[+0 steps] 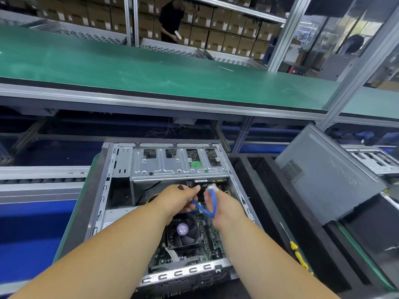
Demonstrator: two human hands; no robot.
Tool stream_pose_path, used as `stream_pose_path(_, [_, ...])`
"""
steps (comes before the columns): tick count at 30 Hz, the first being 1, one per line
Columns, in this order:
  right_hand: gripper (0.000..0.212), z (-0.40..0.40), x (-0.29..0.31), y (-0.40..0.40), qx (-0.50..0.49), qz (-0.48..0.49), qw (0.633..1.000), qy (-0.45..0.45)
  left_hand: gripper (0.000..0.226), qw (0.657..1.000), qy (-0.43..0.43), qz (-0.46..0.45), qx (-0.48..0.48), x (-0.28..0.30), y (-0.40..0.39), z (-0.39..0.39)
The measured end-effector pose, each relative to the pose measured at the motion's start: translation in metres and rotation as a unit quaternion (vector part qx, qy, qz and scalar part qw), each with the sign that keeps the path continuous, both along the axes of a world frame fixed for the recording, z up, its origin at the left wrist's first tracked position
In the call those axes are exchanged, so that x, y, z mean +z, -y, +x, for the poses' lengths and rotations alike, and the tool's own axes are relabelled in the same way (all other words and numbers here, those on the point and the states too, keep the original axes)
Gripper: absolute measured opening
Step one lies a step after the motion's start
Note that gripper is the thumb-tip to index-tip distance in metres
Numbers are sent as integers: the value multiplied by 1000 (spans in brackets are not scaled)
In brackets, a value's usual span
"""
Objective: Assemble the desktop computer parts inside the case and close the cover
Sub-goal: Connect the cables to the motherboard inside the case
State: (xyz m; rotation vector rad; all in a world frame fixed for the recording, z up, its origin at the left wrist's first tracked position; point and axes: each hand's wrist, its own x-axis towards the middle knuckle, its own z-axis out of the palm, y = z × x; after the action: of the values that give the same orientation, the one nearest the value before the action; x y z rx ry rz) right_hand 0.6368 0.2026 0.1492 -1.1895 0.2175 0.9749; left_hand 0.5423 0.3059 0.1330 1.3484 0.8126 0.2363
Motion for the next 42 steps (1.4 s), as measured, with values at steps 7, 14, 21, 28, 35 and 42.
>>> stream_pose_path(7, [18, 11, -1, -2, -37, 1, 998, -46, 15, 993, -17, 83, -78, 1, 4, -2])
stream_pose_path(14, [18, 17, -7, -6, -53, 49, 995, -63, 14, 995, -19, 86, -51, 3, 1, -3])
stream_pose_path(21, [24, 19, -12, -4, -44, 23, 998, -43, 10, 995, -25, 86, -50, 4, 2, -5])
stream_pose_path(28, [16, 20, -10, -8, -56, 5, 998, -36, 11, 994, -30, 89, -52, 7, 3, -4])
stream_pose_path(35, [17, 20, -10, -8, -59, 7, 998, -22, 14, 995, -32, 83, -41, 9, 4, -6])
stream_pose_path(42, [19, 20, -13, -10, -69, 23, 997, -33, 11, 995, -36, 85, -32, 11, 5, -6])
